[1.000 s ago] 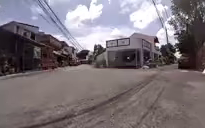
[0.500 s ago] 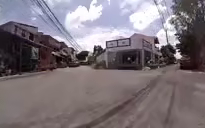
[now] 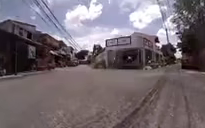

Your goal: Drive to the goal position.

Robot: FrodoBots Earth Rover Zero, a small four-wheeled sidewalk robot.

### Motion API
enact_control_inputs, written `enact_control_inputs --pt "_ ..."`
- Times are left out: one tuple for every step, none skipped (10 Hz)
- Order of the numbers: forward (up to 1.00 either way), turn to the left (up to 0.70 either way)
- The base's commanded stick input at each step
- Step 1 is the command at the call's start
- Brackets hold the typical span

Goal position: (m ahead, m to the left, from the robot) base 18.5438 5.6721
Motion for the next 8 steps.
enact_control_inputs --pt "0.7 0.0" --pt "0.7 0.0" --pt "0.7 0.0" --pt "0.7 0.0" --pt "0.7 0.0" --pt "0.7 0.0" --pt "0.7 0.0" --pt "0.7 0.0"
